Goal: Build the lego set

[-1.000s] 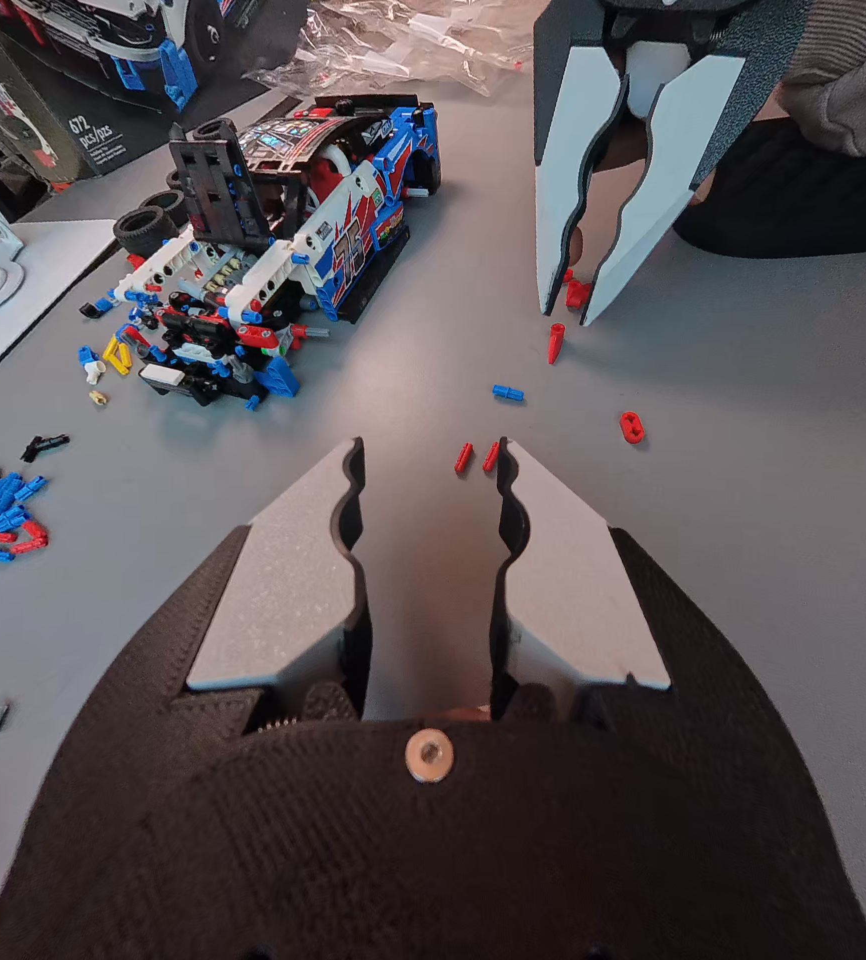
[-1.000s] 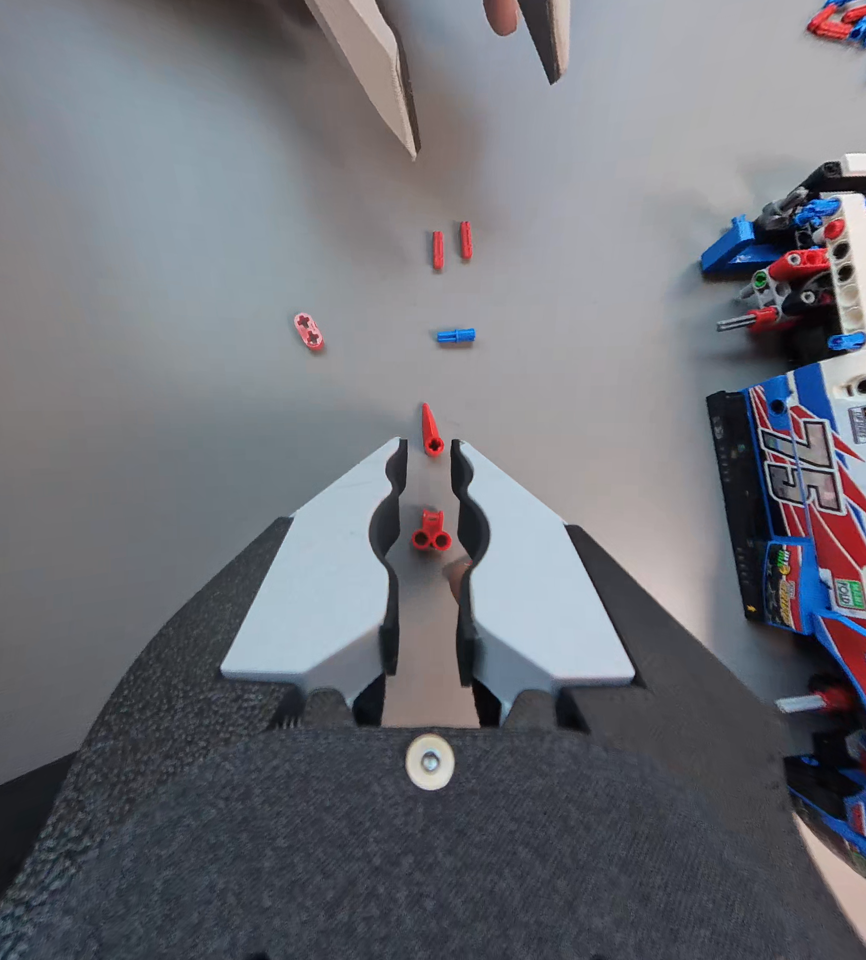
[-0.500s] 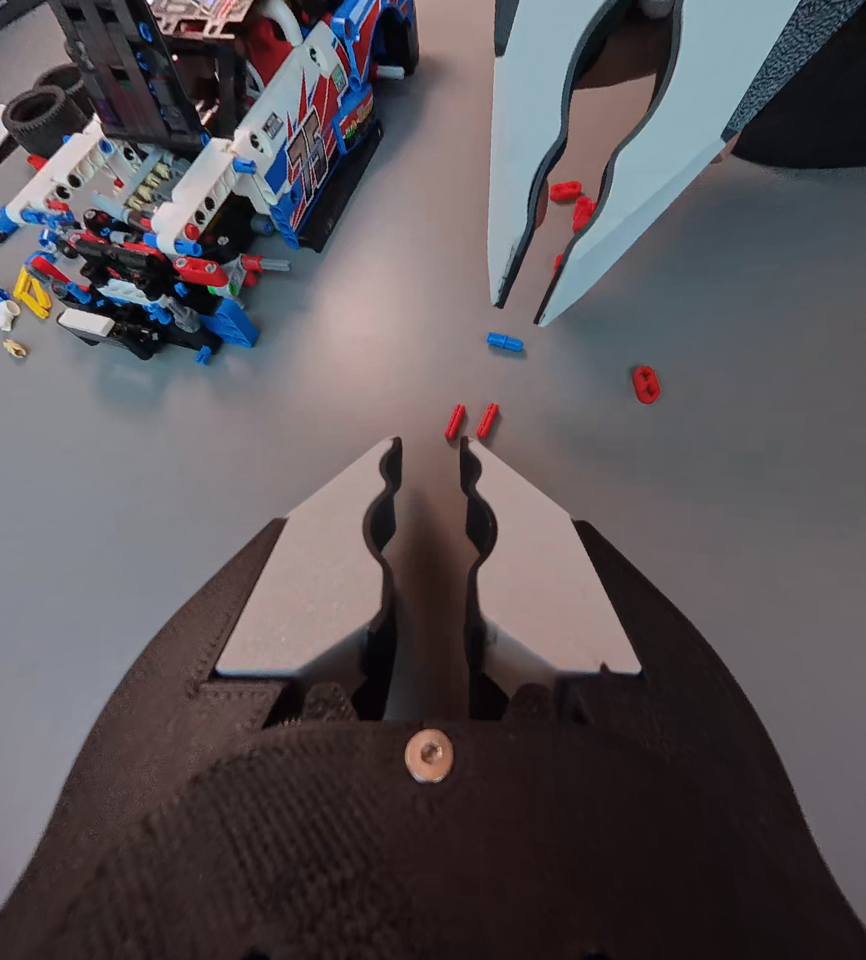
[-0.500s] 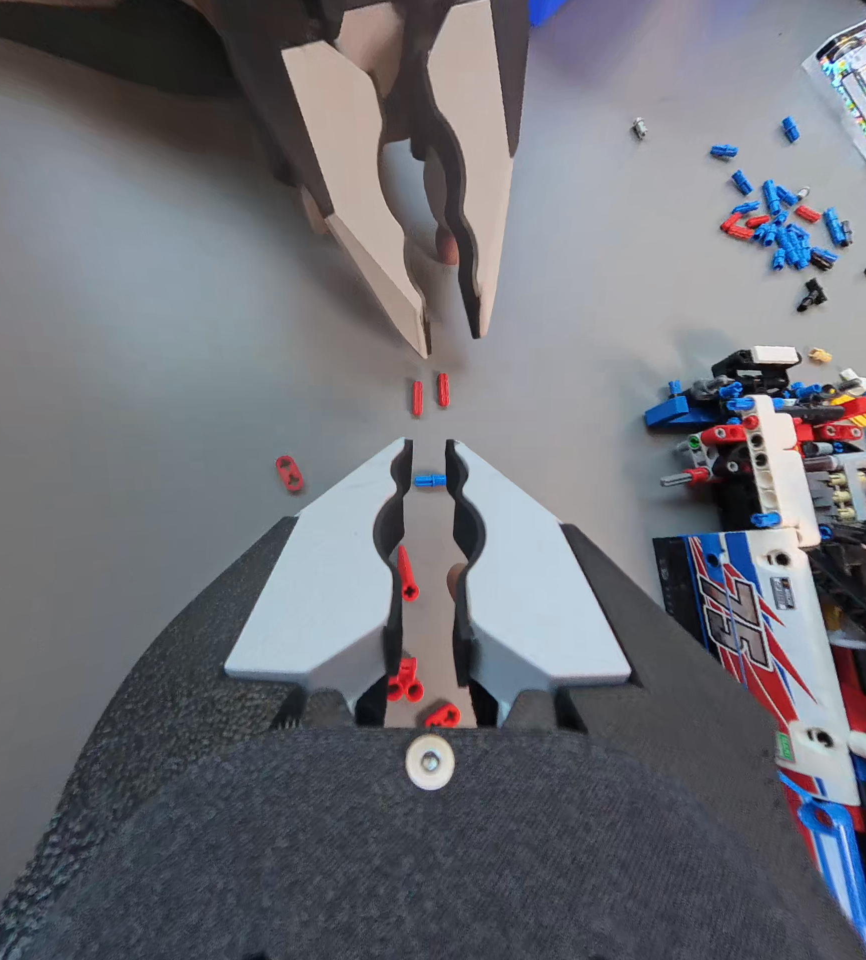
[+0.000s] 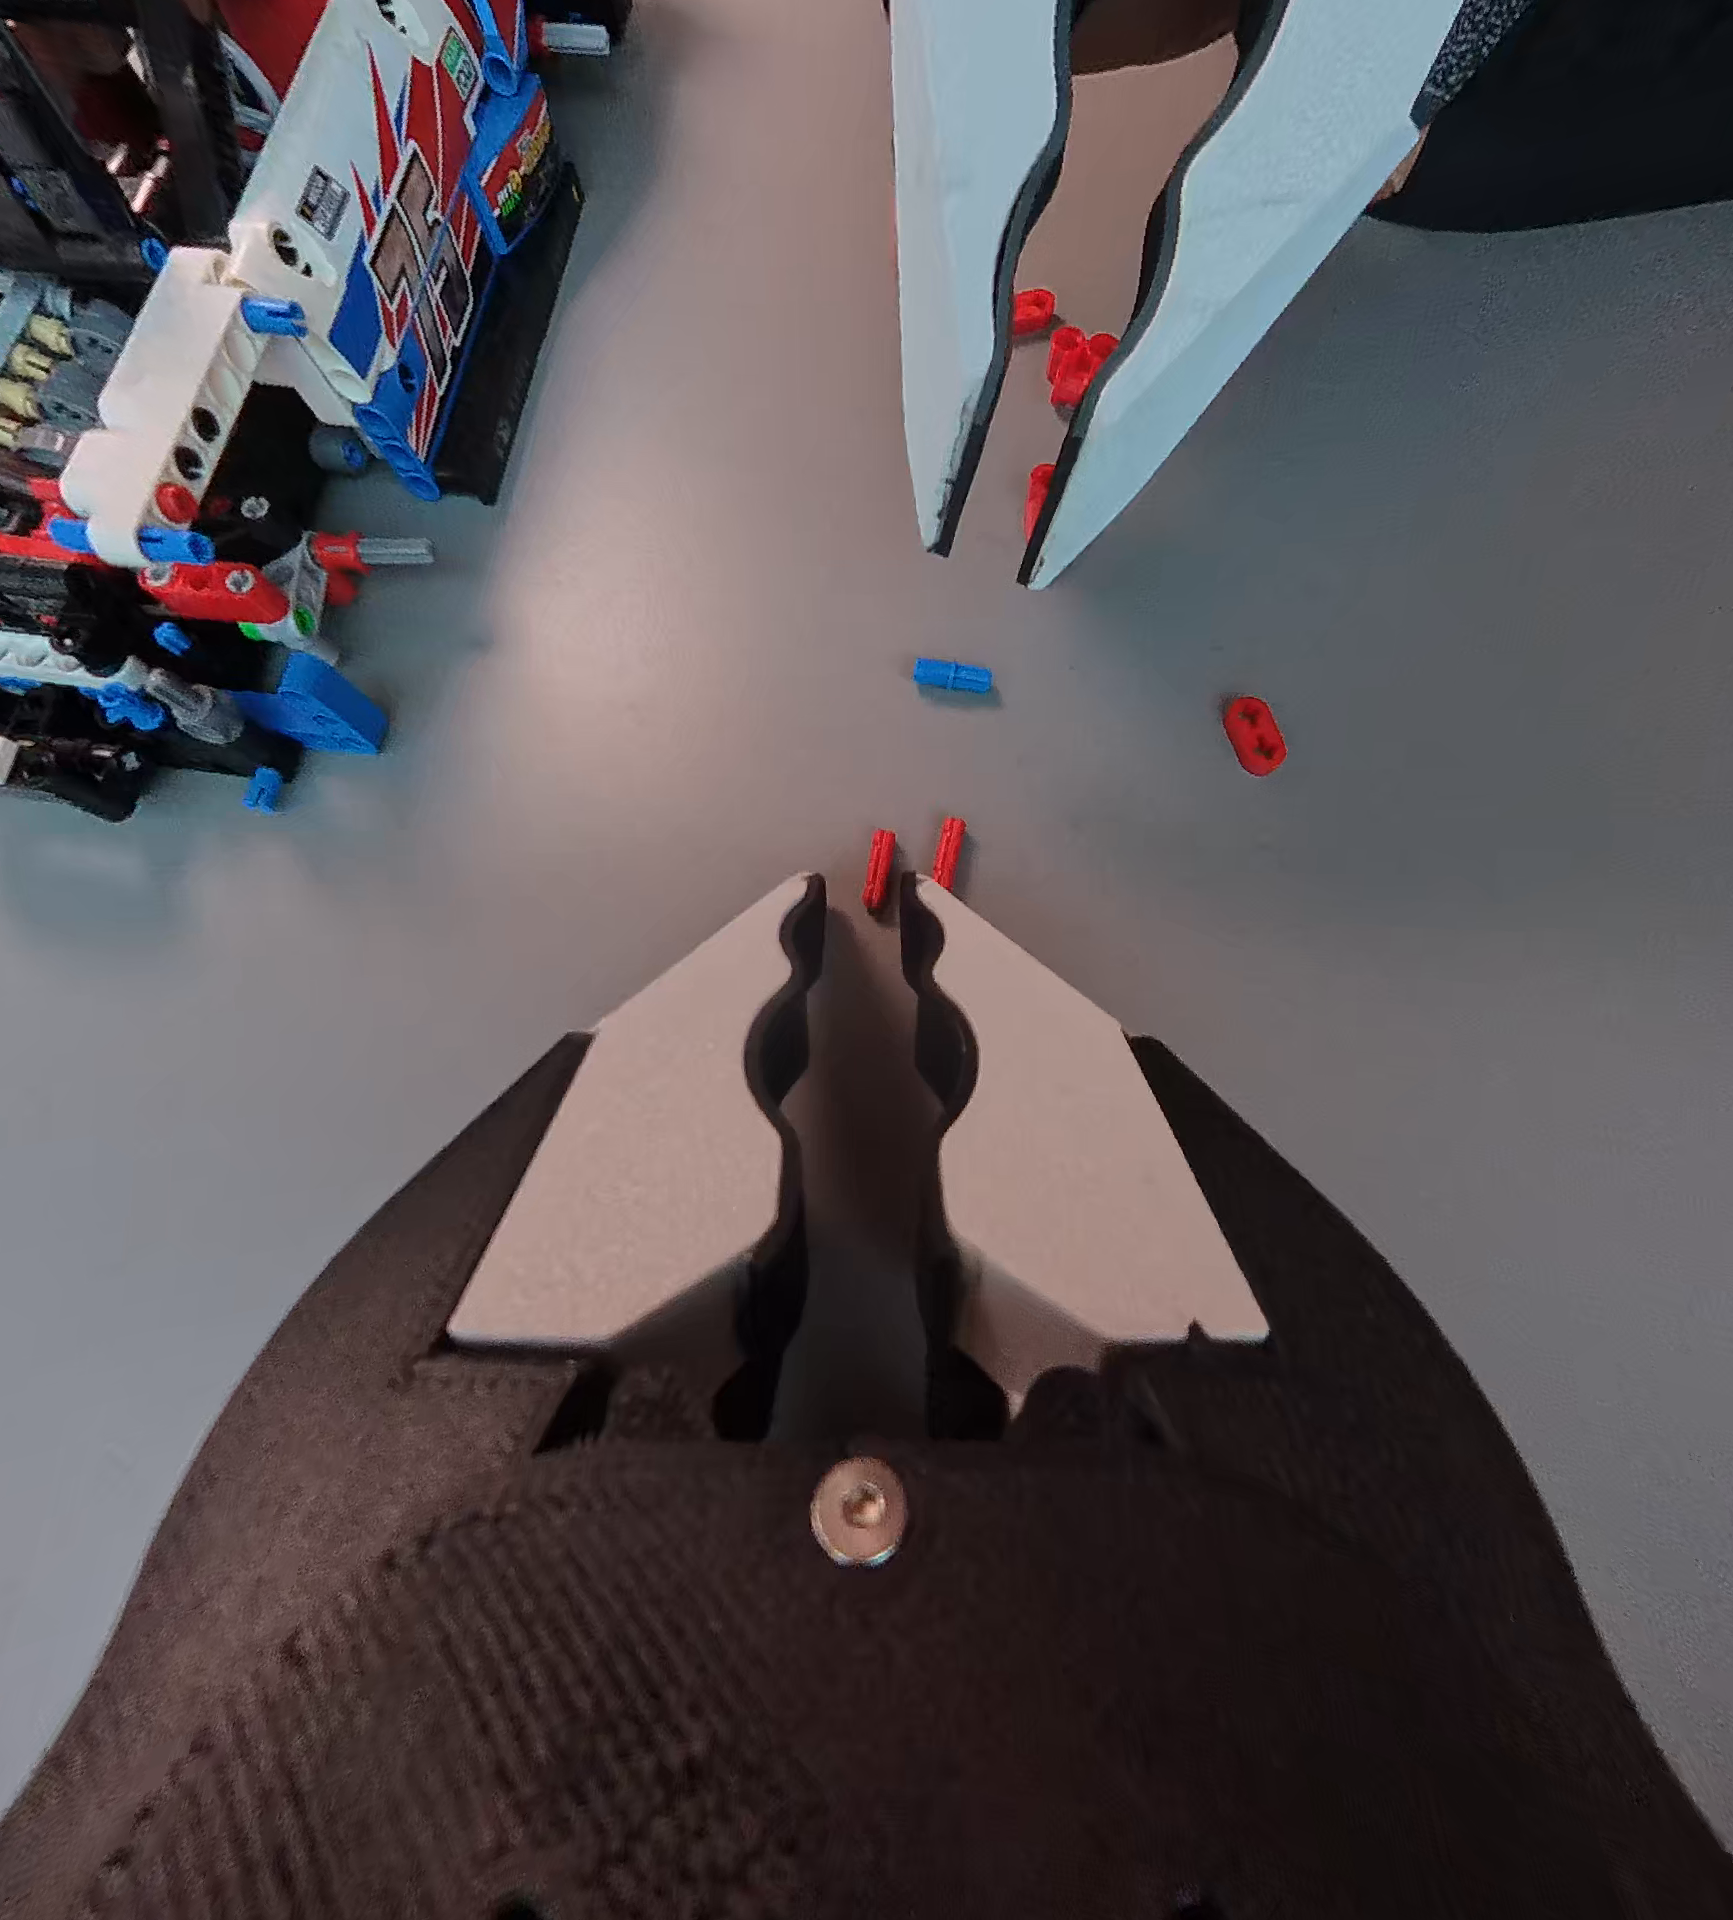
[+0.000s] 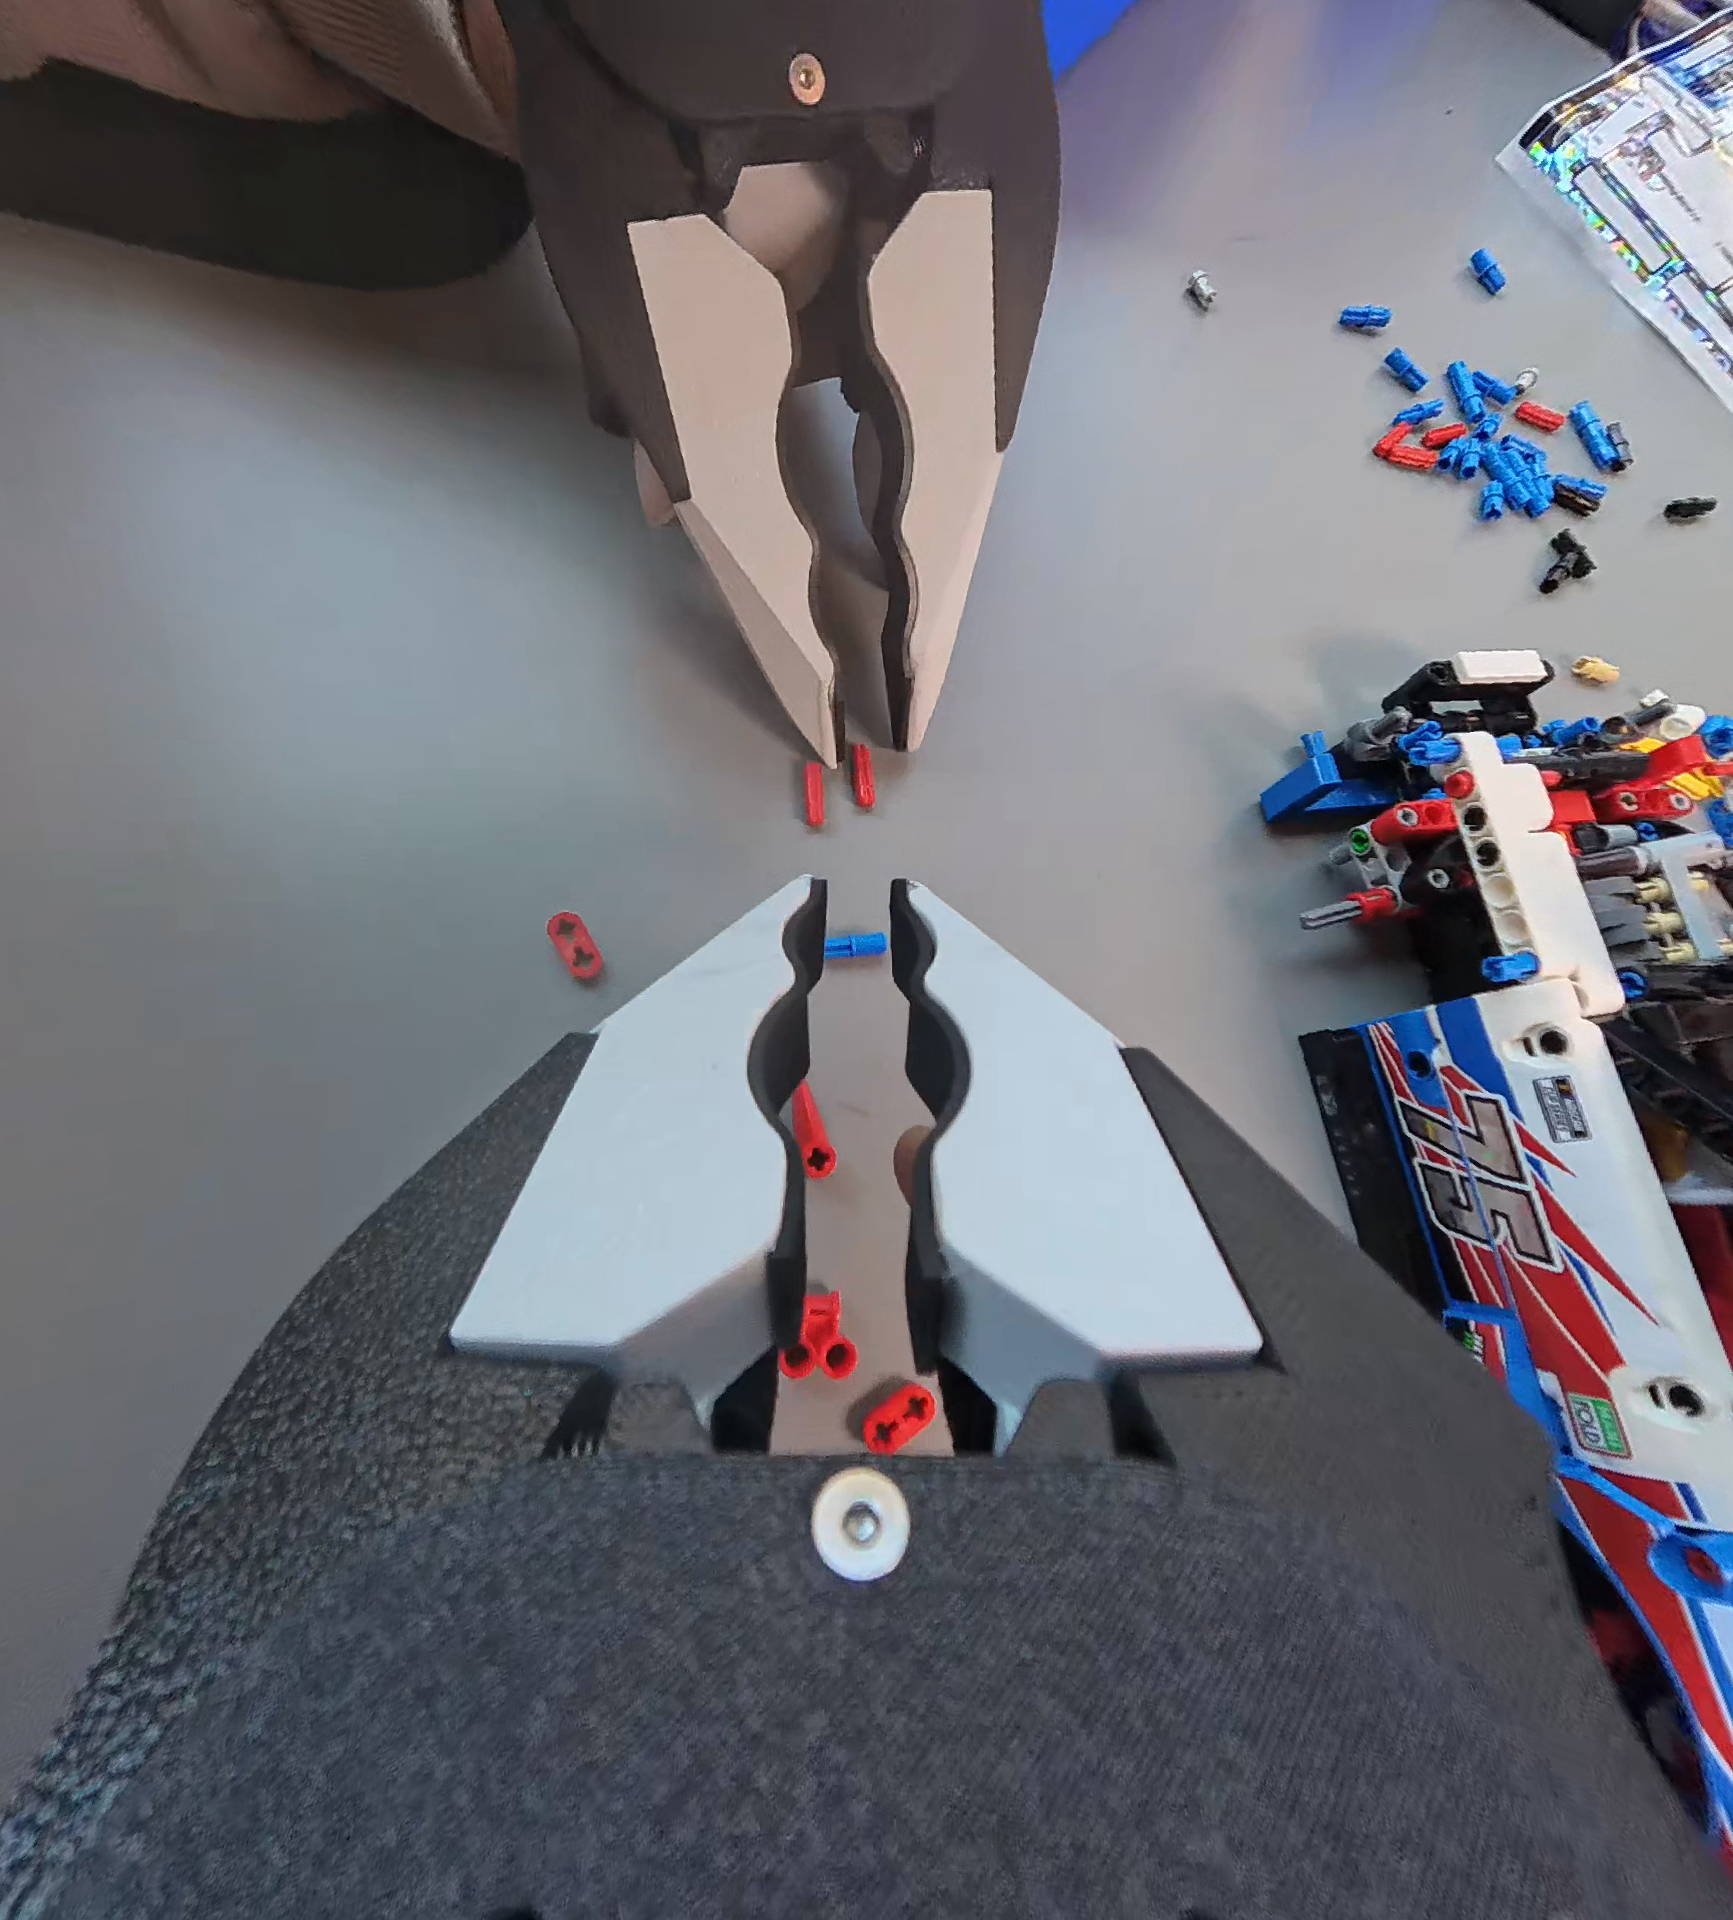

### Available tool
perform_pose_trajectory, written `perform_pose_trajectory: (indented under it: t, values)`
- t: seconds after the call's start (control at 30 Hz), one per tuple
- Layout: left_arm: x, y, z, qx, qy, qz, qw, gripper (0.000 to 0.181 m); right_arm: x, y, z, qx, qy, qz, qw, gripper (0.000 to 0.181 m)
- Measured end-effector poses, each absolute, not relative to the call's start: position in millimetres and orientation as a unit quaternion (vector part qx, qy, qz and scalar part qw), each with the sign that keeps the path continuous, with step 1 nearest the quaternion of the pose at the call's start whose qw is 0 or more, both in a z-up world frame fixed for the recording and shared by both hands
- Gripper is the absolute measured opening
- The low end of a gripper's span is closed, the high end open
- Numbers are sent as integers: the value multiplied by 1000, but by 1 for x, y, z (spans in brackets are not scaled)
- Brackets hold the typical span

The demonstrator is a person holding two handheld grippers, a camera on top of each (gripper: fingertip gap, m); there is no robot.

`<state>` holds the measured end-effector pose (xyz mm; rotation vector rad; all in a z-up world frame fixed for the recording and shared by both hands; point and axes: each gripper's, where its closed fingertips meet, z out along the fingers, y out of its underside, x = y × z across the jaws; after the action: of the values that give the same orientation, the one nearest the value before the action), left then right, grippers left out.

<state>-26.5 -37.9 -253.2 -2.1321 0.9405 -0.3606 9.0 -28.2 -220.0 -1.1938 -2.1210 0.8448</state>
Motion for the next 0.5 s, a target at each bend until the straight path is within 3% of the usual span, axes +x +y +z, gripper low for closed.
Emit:
perform_pose_trajectory:
  t: [0.2,0.4,0.5]
  values:
    - [-22,-36,-254,-834,390,-138,365,2,8,-32,-217,-437,-782,337,291,10]
    - [1,-49,-184,-744,327,-314,491,2,2,-47,-182,-371,-751,406,365,12]
    - [9,-56,-165,-705,331,-328,534,2,2,-57,-166,-348,-736,442,377,12]
